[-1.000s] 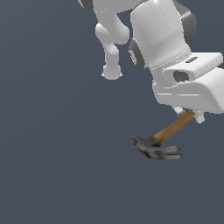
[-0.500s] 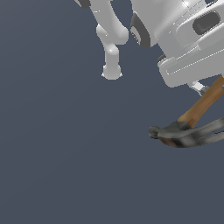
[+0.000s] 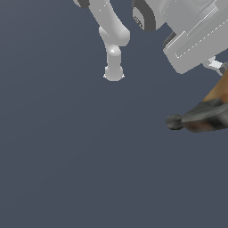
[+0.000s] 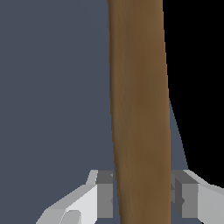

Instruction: Pick up the object and move it to a goal position.

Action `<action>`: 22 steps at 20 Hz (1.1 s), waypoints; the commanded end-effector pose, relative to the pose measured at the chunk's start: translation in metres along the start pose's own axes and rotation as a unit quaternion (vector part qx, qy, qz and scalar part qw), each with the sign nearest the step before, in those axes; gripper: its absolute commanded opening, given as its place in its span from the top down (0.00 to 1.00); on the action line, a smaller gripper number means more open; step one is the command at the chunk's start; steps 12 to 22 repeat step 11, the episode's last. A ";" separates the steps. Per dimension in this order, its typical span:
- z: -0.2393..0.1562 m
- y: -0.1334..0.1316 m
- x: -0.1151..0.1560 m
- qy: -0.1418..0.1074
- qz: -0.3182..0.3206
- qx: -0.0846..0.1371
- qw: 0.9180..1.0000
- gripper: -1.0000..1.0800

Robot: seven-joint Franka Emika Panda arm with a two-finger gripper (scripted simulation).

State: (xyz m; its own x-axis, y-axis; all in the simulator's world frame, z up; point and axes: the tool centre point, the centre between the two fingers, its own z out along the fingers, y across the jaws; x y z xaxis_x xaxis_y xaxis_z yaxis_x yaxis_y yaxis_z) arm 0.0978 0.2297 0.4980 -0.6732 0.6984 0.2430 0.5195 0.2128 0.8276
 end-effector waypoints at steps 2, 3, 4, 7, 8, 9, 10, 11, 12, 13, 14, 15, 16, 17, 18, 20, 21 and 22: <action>-0.008 0.009 0.007 0.008 -0.009 -0.010 1.000 1.00; -0.009 0.010 0.008 0.010 -0.011 -0.011 1.000 1.00; -0.010 0.011 0.008 0.011 -0.012 -0.012 1.000 1.00; -0.012 0.013 0.010 0.014 -0.014 -0.014 1.000 1.00; -0.012 0.013 0.010 0.014 -0.014 -0.014 1.000 1.00; -0.012 0.013 0.010 0.014 -0.014 -0.014 1.000 1.00; -0.012 0.012 0.010 0.014 -0.014 -0.014 1.000 1.00; -0.011 0.012 0.010 0.014 -0.014 -0.014 1.000 1.00; -0.011 0.012 0.010 0.014 -0.014 -0.014 1.000 1.00; -0.011 0.012 0.010 0.014 -0.014 -0.014 1.000 1.00; -0.011 0.012 0.010 0.014 -0.014 -0.014 1.000 1.00; -0.011 0.012 0.010 0.014 -0.014 -0.014 1.000 1.00; -0.011 0.012 0.010 0.014 -0.014 -0.014 1.000 1.00; -0.011 0.012 0.010 0.014 -0.014 -0.014 1.000 1.00; -0.011 0.012 0.010 0.014 -0.014 -0.014 1.000 1.00; -0.011 0.012 0.010 0.014 -0.014 -0.014 1.000 1.00; -0.011 0.012 0.010 0.014 -0.014 -0.014 1.000 1.00; -0.011 0.012 0.010 0.014 -0.014 -0.014 1.000 1.00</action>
